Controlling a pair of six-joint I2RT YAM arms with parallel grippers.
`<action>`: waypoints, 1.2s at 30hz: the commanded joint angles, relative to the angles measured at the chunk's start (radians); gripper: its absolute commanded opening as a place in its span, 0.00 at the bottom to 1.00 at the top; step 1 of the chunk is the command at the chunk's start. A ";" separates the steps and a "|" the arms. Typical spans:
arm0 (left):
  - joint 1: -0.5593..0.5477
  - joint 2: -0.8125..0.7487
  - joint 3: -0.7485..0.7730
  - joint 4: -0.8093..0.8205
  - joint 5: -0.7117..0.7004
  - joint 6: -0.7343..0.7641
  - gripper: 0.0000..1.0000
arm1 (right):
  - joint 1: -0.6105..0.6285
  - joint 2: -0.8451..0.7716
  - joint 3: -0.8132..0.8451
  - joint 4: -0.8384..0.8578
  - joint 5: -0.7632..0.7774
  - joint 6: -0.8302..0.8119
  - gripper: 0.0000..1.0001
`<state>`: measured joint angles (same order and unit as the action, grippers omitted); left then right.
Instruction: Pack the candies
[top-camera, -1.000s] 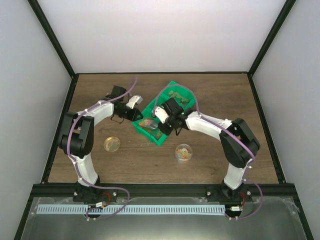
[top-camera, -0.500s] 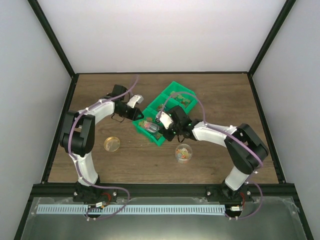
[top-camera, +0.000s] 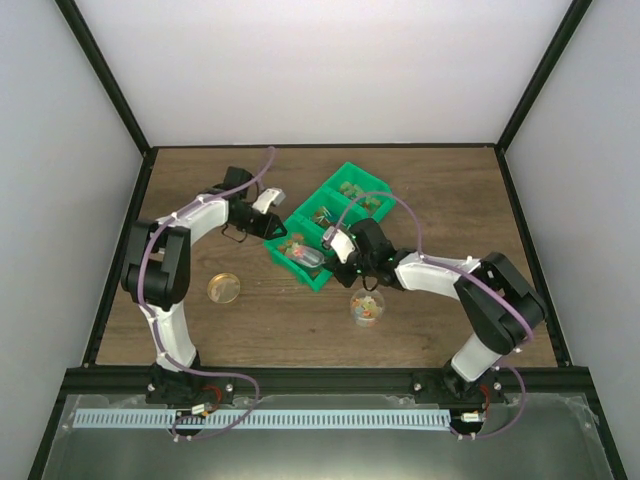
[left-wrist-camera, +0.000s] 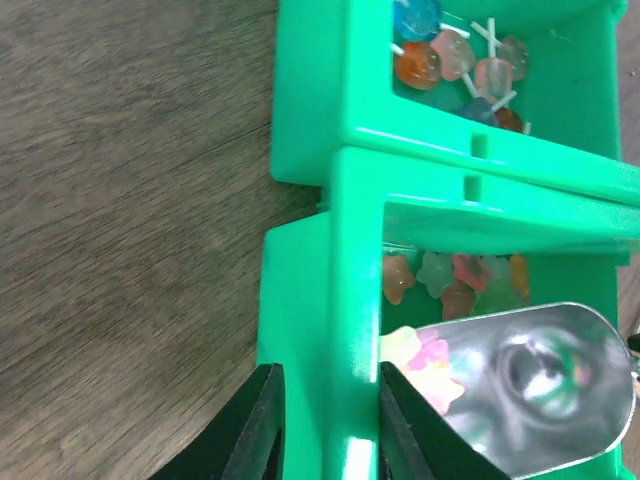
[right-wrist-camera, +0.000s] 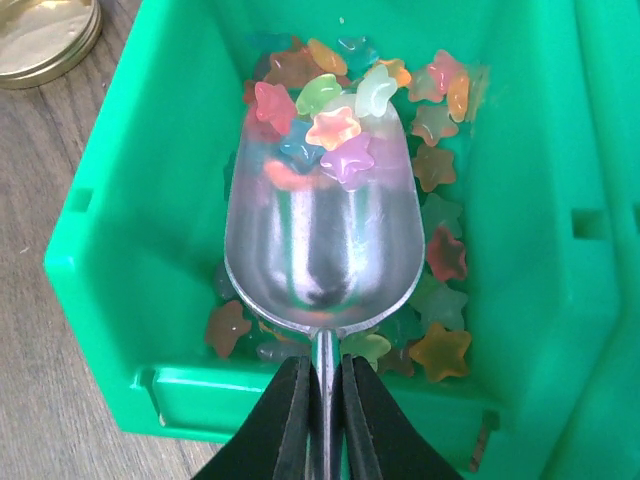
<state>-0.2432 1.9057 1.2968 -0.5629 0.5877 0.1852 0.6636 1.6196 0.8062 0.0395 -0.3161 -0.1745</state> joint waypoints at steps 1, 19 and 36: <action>0.015 0.018 0.037 -0.033 -0.016 -0.011 0.30 | -0.024 -0.058 -0.037 0.089 -0.038 -0.013 0.01; 0.061 -0.013 0.094 -0.056 0.038 -0.056 0.72 | -0.083 -0.262 -0.247 0.380 -0.167 -0.006 0.01; 0.104 -0.029 0.078 -0.044 0.040 -0.060 0.75 | -0.196 -0.394 -0.174 0.092 -0.355 -0.164 0.01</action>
<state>-0.1398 1.9102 1.3911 -0.6220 0.6140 0.1314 0.5335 1.3392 0.5743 0.3454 -0.5541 -0.2043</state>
